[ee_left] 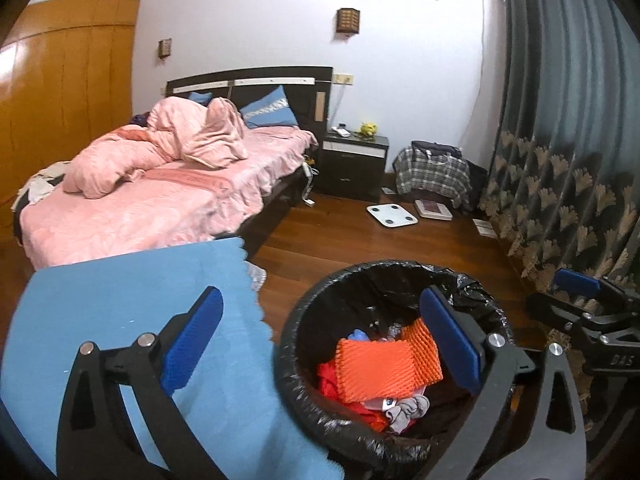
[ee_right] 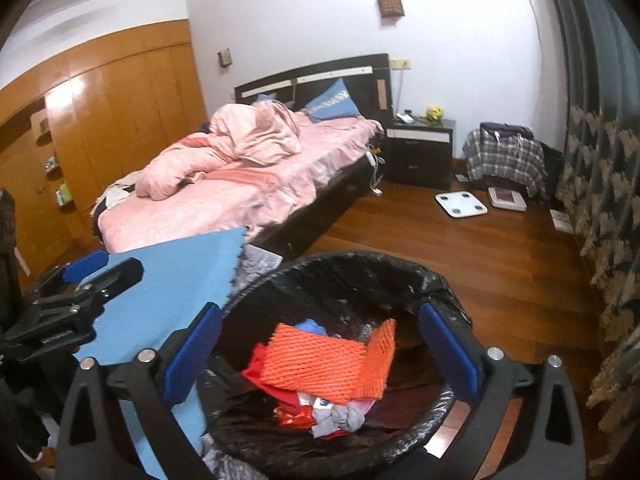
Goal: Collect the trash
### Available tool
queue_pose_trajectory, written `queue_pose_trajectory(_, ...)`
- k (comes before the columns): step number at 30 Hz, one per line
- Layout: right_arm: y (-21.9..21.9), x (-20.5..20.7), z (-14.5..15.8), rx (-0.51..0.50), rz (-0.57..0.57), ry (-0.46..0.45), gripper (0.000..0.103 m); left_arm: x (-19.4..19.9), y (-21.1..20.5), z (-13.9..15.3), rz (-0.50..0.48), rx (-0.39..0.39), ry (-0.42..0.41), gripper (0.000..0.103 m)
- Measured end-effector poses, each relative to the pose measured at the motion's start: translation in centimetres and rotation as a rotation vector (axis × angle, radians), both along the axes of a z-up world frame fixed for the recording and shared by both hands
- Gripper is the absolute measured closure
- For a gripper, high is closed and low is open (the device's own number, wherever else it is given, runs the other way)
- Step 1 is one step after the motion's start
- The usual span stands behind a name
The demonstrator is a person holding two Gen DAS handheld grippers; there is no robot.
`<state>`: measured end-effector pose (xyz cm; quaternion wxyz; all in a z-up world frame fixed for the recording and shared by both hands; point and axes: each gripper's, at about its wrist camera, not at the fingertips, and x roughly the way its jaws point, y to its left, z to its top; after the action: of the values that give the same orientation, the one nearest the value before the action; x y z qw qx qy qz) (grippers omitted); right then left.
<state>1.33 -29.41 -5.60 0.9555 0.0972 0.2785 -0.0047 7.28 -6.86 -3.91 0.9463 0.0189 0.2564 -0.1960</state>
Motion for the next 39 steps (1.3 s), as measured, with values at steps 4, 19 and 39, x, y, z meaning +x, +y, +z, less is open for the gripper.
queue_pose_trajectory(4,1.6,-1.4,1.9,-0.01,0.023,-0.027,0.006,-1.6,1.1,1.2,0.031,0.016,-0.011,0.007)
queue_pose_trajectory(19,5.7,-4.5,6.4,-0.038,0.098,-0.103,0.006,-8.3,4.2,5.9,0.094,0.034,-0.127,0.006)
queue_pose_trajectory(39,7.4,-6.0,7.3,-0.057,0.119,-0.137,0.006,-11.1,5.8,7.2,0.114,-0.007,-0.158,0.006)
